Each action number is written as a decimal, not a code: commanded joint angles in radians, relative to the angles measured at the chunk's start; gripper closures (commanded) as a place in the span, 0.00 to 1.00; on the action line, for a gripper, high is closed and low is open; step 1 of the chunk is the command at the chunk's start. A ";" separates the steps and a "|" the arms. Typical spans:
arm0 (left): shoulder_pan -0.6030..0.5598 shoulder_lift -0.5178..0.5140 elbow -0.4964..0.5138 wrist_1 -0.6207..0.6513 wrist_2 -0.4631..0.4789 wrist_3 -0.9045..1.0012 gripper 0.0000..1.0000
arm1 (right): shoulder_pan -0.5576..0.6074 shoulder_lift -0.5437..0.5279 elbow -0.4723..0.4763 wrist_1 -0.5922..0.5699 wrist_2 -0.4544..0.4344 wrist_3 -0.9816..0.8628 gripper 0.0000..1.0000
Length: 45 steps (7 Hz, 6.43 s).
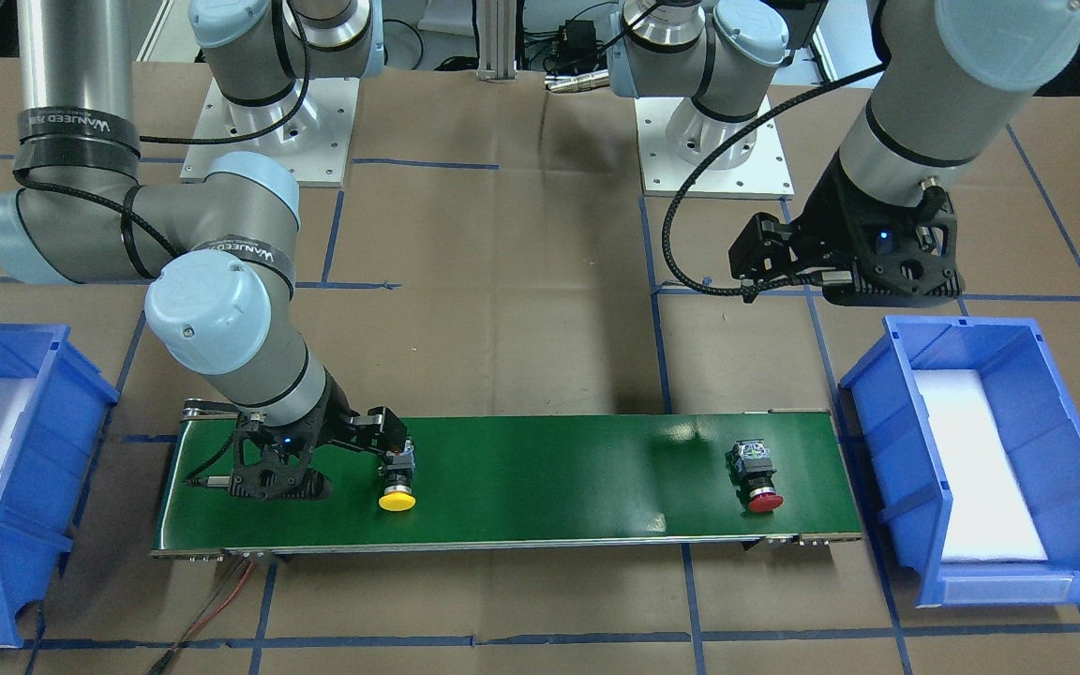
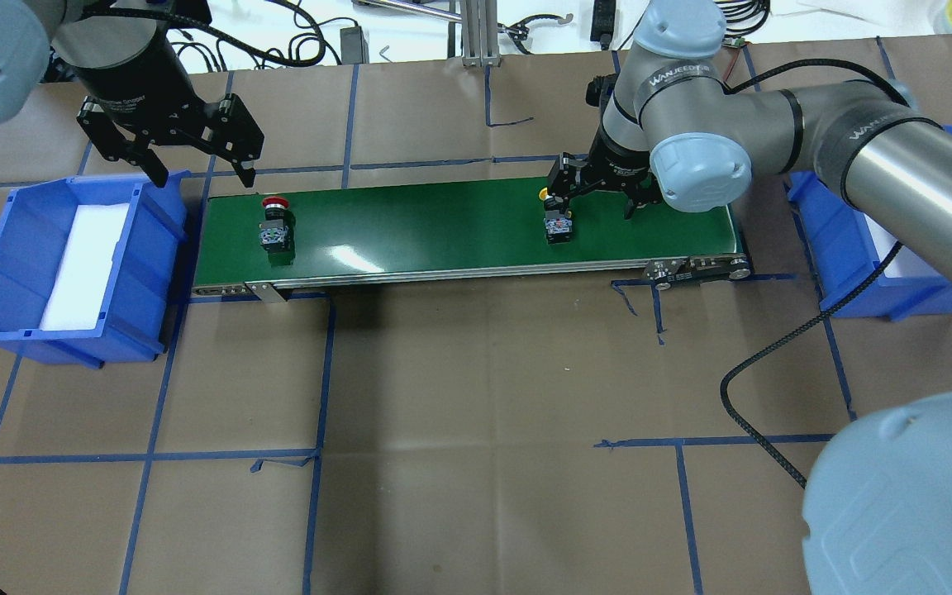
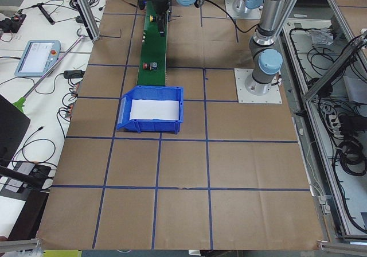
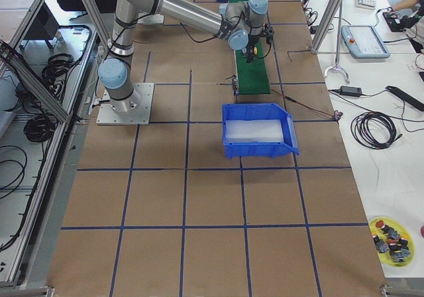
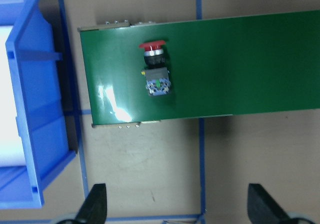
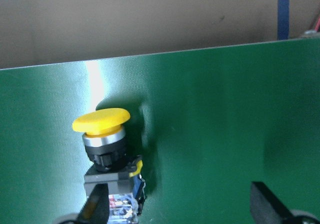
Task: Transport two buttons from left to right
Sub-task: 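Grasp the yellow button with the right gripper while the left gripper lifts away, then lift the yellow button and carry it to the empty blue bin, then lower the yellow button into the bin and open the right gripper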
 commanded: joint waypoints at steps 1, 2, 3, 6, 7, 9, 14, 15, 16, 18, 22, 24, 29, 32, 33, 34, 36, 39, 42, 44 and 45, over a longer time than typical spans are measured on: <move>-0.025 0.017 -0.008 -0.015 0.002 -0.043 0.00 | 0.009 0.020 -0.033 0.003 -0.002 0.037 0.00; -0.039 0.026 -0.011 -0.015 -0.004 -0.046 0.00 | 0.015 0.034 -0.032 0.001 -0.002 0.037 0.00; -0.045 0.025 -0.012 -0.014 -0.007 -0.045 0.00 | 0.018 0.043 -0.029 0.003 -0.004 0.038 0.00; -0.045 0.034 -0.017 -0.014 -0.010 -0.028 0.00 | 0.019 0.048 -0.024 0.012 -0.091 0.034 0.01; -0.044 0.034 -0.017 -0.014 -0.012 -0.021 0.00 | 0.019 0.048 -0.023 0.013 -0.128 0.031 0.17; -0.044 0.040 -0.017 -0.014 -0.041 -0.020 0.00 | 0.019 0.045 -0.032 0.079 -0.125 0.020 0.75; -0.028 0.040 -0.019 -0.014 -0.027 0.012 0.00 | -0.026 -0.050 -0.171 0.200 -0.203 -0.115 0.96; -0.030 0.040 -0.019 -0.012 -0.027 0.010 0.00 | -0.097 -0.094 -0.211 0.299 -0.202 -0.177 0.96; -0.030 0.040 -0.019 -0.012 -0.026 0.012 0.00 | -0.200 -0.145 -0.230 0.370 -0.196 -0.289 0.96; -0.030 0.039 -0.017 -0.011 -0.029 0.012 0.00 | -0.425 -0.187 -0.228 0.371 -0.185 -0.584 0.96; -0.030 0.039 -0.018 -0.012 -0.029 0.012 0.00 | -0.582 -0.153 -0.096 0.208 -0.183 -0.701 0.98; -0.032 0.037 -0.017 -0.011 -0.030 0.012 0.00 | -0.626 -0.159 0.052 0.040 -0.139 -0.780 0.98; -0.030 0.040 -0.018 -0.012 -0.029 0.012 0.00 | -0.688 -0.082 0.175 -0.103 -0.065 -0.891 0.98; -0.030 0.042 -0.017 -0.012 -0.027 0.012 0.00 | -0.688 -0.067 0.220 -0.138 -0.076 -0.888 0.97; -0.030 0.040 -0.017 -0.011 -0.029 0.012 0.00 | -0.688 -0.068 0.221 -0.138 -0.114 -0.881 0.97; -0.030 0.040 -0.017 -0.011 -0.029 0.012 0.00 | -0.689 -0.068 0.226 -0.138 -0.116 -0.877 0.96; -0.030 0.039 -0.017 -0.009 -0.029 0.012 0.00 | -0.688 -0.068 0.226 -0.126 -0.151 -0.847 0.90; -0.030 0.039 -0.015 -0.008 -0.029 0.012 0.00 | -0.688 -0.068 0.226 -0.125 -0.130 -0.845 0.32; -0.030 0.037 -0.015 -0.006 -0.029 0.012 0.00 | -0.688 -0.073 0.223 -0.125 -0.131 -0.845 0.31; -0.030 0.037 -0.015 -0.005 -0.030 0.012 0.00 | -0.683 -0.094 0.195 -0.115 -0.131 -0.845 0.26; -0.030 0.037 -0.015 -0.005 -0.029 0.012 0.00 | -0.682 -0.117 0.168 -0.082 -0.089 -0.844 0.05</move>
